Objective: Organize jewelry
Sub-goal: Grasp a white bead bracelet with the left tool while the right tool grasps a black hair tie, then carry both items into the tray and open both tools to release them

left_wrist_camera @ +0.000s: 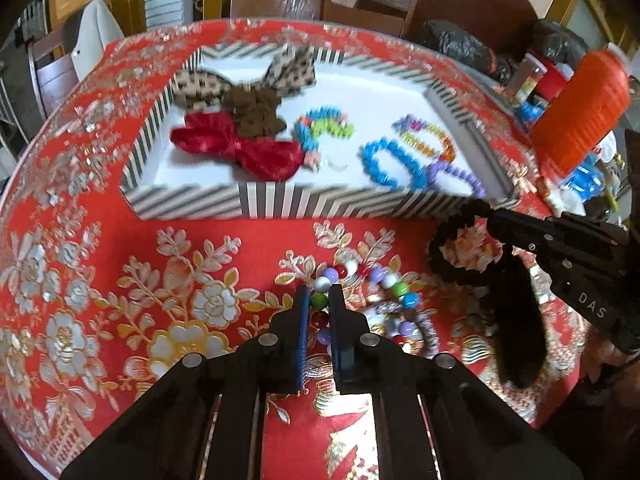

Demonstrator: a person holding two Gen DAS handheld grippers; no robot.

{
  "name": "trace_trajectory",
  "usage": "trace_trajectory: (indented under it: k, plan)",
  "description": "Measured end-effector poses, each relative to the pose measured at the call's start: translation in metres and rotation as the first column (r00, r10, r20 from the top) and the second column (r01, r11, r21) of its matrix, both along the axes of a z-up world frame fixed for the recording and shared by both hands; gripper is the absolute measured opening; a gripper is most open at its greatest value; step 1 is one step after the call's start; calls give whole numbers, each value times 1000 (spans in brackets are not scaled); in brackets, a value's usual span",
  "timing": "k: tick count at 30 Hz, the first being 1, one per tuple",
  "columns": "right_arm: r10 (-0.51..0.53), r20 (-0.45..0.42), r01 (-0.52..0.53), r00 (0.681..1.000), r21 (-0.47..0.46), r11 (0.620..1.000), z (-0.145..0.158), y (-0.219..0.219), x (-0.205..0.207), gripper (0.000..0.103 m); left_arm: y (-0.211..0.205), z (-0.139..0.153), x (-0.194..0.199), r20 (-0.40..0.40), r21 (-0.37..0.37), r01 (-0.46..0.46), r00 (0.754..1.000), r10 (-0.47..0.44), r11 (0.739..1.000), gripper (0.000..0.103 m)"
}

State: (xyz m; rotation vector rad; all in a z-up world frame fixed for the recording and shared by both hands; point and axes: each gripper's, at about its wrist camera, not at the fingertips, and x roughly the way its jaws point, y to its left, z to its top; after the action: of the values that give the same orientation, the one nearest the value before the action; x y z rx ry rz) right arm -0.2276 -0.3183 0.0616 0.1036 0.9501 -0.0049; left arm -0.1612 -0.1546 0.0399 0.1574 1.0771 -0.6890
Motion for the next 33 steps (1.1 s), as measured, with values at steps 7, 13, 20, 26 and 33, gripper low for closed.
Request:
trace_trajectory:
  k: [7, 13, 20, 26, 33]
  plan:
    - [-20, 74, 16, 997, 49, 999, 32, -10, -12, 6, -1, 45, -3, 67, -57, 23, 998, -20, 998, 10]
    - [-35, 105, 29, 994, 57, 998, 48, -17, -15, 6, -6, 79, 1, 144, -63, 34, 989, -24, 997, 10]
    - [-58, 124, 51, 991, 54, 997, 57, -28, -11, 6, -18, 98, 12, 209, -45, 28, 978, -18, 999, 10]
    - [-82, 124, 75, 989, 55, 996, 58, -38, -2, 6, -36, 106, 19, 252, -24, 45, 967, -37, 999, 10]
    - [-101, 112, 96, 989, 44, 994, 55, -50, 14, 6, -55, 105, 33, 268, -4, 53, 962, -50, 999, 10]
